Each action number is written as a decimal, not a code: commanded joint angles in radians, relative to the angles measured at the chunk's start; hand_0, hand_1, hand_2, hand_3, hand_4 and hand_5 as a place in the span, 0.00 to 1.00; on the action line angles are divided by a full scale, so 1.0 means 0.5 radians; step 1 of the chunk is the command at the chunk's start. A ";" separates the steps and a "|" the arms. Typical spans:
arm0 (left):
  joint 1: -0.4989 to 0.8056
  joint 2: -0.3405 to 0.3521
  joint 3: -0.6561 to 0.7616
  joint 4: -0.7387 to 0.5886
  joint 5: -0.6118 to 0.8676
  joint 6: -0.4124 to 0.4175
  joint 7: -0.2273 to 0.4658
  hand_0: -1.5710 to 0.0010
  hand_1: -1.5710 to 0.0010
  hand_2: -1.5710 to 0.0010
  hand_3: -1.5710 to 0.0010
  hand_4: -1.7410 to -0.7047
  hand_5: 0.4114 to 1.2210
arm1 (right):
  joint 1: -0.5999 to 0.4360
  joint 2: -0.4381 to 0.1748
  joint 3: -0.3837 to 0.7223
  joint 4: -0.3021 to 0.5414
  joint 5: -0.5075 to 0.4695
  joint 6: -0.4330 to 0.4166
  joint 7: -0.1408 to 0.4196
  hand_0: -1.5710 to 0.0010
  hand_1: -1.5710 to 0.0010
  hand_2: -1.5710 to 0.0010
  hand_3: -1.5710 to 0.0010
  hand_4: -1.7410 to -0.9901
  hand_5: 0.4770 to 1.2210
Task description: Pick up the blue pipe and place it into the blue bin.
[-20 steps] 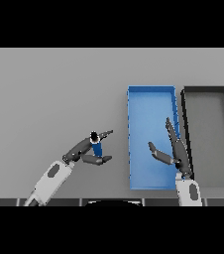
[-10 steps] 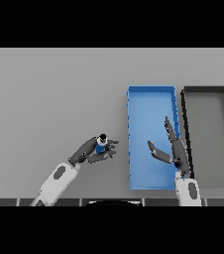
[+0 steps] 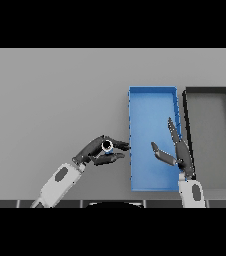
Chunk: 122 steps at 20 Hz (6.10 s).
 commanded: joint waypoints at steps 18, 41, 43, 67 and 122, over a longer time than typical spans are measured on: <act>-0.053 -0.012 0.015 -0.082 -0.028 -0.113 0.207 0.00 0.00 0.00 0.08 0.01 1.00 | 1.667 0.815 0.905 -0.380 0.368 -1.310 -0.875 1.00 1.00 1.00 1.00 0.73 0.18; -0.049 -0.113 0.176 -0.027 -0.139 -0.253 0.333 0.00 0.00 0.00 0.06 0.01 1.00 | 0.432 0.734 1.149 -0.799 1.142 0.047 1.030 1.00 1.00 1.00 1.00 0.65 0.08; -0.067 -0.129 0.208 -0.021 -0.122 -0.261 0.387 0.00 0.00 0.00 0.04 0.01 1.00 | 0.299 0.765 1.052 -0.761 1.101 0.093 1.096 1.00 1.00 1.00 1.00 0.68 0.07; -0.480 0.506 -0.443 0.155 0.636 0.354 -0.773 0.04 0.09 0.04 0.68 0.01 1.00 | -0.540 0.908 0.668 -0.618 0.862 0.393 1.406 0.04 0.04 0.04 0.05 0.36 0.88; -0.896 0.942 -1.105 0.025 1.000 0.754 -0.013 1.00 1.00 1.00 1.00 0.88 0.07 | -0.406 0.916 -0.973 -0.867 0.125 -0.071 1.436 0.00 0.00 0.00 0.00 0.32 1.00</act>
